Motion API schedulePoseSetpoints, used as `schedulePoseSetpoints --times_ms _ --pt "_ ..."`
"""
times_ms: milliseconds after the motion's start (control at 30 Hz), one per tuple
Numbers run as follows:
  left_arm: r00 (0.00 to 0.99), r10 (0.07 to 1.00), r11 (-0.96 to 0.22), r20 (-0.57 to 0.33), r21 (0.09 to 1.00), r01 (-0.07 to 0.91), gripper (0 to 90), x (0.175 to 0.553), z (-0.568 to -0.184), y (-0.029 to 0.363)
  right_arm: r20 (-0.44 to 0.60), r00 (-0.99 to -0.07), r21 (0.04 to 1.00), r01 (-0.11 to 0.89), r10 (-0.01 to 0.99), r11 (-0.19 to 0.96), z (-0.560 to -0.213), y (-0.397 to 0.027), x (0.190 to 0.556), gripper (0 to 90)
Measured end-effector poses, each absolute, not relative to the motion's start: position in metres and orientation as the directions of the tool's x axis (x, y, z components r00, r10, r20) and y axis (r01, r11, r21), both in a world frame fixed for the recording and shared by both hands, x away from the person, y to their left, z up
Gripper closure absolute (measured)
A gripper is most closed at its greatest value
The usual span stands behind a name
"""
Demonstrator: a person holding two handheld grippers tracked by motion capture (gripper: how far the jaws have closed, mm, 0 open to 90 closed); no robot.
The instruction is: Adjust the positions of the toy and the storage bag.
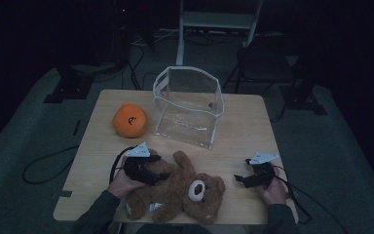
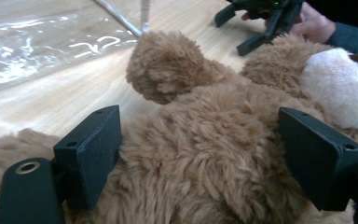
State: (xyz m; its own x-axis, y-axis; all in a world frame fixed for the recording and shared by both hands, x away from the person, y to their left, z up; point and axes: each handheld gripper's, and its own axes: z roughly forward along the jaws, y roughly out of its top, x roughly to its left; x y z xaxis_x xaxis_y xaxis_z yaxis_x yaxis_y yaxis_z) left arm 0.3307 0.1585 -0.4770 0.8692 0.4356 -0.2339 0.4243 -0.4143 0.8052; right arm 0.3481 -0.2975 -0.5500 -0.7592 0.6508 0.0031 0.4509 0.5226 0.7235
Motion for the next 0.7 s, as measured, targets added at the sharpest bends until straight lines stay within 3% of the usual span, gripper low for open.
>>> schedulePoseSetpoints --times_ms 200,500,567,600,700 --pt "0.875 0.392 -0.367 -0.285 0.824 0.432 16.7 0.328 -0.471 0.163 0.003 -0.759 0.724 0.451 0.651 0.523 -0.550 -0.298 0.348 11.4" --pt "0.880 0.420 -0.449 -0.223 0.792 0.415 16.3 0.328 -0.480 0.152 0.003 -0.759 0.723 0.451 0.651 0.523 -0.550 -0.298 0.348 11.5" --pt "0.878 0.426 -0.456 -0.218 0.787 0.416 19.8 0.329 -0.479 0.152 0.003 -0.759 0.724 0.451 0.651 0.523 -0.550 -0.298 0.348 11.4" --pt "0.880 0.424 -0.457 -0.215 0.788 0.413 30.5 0.329 -0.479 0.153 0.003 -0.759 0.724 0.451 0.651 0.523 -0.550 -0.298 0.348 11.5" --pt "0.893 0.415 -0.475 -0.176 0.795 0.377 49.4 0.326 -0.476 0.151 0.003 -0.759 0.724 0.451 0.651 0.523 -0.550 -0.298 0.348 11.5"
